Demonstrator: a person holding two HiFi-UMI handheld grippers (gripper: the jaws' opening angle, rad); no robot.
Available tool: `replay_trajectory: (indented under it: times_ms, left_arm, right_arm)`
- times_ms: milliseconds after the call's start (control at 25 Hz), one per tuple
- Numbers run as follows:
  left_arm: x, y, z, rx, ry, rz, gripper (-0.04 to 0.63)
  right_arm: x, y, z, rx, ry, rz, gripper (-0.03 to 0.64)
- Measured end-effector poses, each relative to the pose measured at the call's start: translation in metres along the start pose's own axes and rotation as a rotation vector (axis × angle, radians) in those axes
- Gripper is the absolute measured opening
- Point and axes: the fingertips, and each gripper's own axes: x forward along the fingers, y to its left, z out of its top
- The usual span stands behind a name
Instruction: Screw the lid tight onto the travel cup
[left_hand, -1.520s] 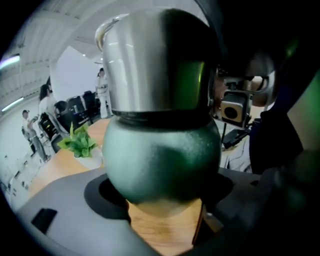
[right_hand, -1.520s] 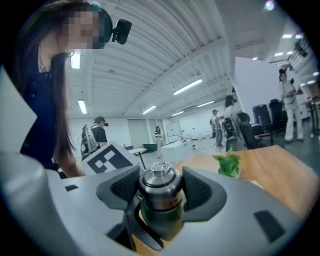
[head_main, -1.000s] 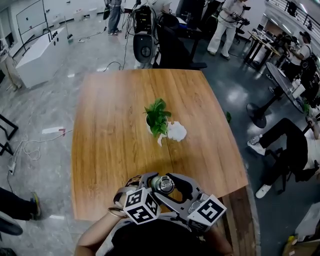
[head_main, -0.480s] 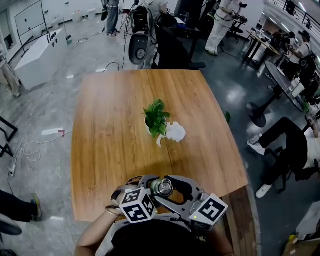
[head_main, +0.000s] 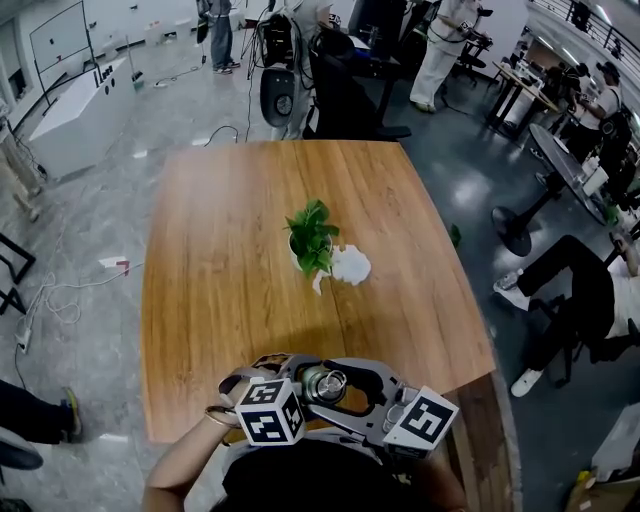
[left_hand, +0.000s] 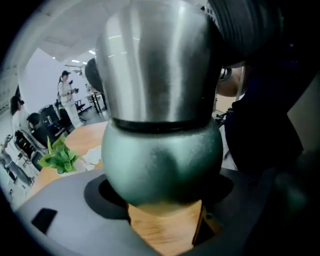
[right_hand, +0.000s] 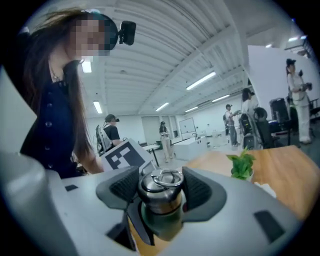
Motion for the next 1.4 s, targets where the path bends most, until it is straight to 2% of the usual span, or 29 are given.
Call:
replay_trajectory:
  times_ms: [160,240,280,320,440,480,560,720,800,880,1000,1080,1160,1320,1400]
  left_arm:
    - [-0.001,0.023,0.002,-0.150,0.007,0.183,0.396]
    - [-0.001,0.028,0.003,-0.177,0.006,0.232,0.396]
    - [0.000,0.026,0.004,-0.167,-0.007,0.211,0.396]
    - [0.000,0.019,0.006,-0.142,-0.028,0.156,0.396]
    - [-0.005,-0.012,0.011,-0.027,-0.066,-0.067,0.396]
    - [-0.005,-0.018,0.010,-0.001,-0.055,-0.105,0.396]
    - [-0.004,-0.017,0.005,0.007,-0.024,-0.095,0.396]
    - [0.000,0.010,0.001,-0.121,0.000,0.091,0.396]
    - [0.000,0.016,0.002,-0.154,-0.003,0.140,0.396]
    - [-0.002,0.010,0.006,-0.135,-0.033,0.097,0.396]
    - [-0.007,-0.010,0.014,-0.048,-0.069,-0.026,0.396]
    - [-0.008,-0.015,0.018,-0.015,-0.062,-0.052,0.396]
    - [-0.007,-0.008,0.019,-0.038,-0.055,-0.018,0.396]
    - [-0.009,0.015,0.018,-0.143,-0.030,0.128,0.396]
    - [-0.011,0.022,0.018,-0.186,-0.026,0.177,0.396]
  right_arm:
    - [-0.002,-0.018,0.006,0.063,-0.108,-0.140,0.268]
    - [-0.003,-0.020,0.007,0.070,-0.127,-0.160,0.269]
    - [-0.004,-0.019,0.005,0.066,-0.113,-0.143,0.268]
    - [-0.004,-0.014,0.003,0.057,-0.089,-0.105,0.268]
    - [-0.006,0.005,-0.001,-0.009,0.016,0.037,0.270]
    - [-0.006,0.010,-0.002,-0.036,0.033,0.067,0.270]
    - [-0.003,0.011,-0.003,-0.077,0.031,0.063,0.270]
    - [0.001,-0.013,-0.001,-0.030,-0.042,-0.129,0.269]
    - [0.001,-0.017,0.002,0.000,-0.069,-0.152,0.270]
    - [0.000,-0.008,0.005,0.022,-0.061,-0.071,0.270]
    - [-0.006,0.010,0.008,0.013,0.016,0.086,0.270]
    - [-0.010,0.014,0.006,-0.008,0.036,0.119,0.270]
    - [-0.010,0.008,0.008,-0.020,0.014,0.067,0.270]
    - [-0.008,-0.010,0.016,-0.008,-0.067,-0.117,0.268]
    - [-0.009,-0.014,0.019,-0.005,-0.101,-0.179,0.268]
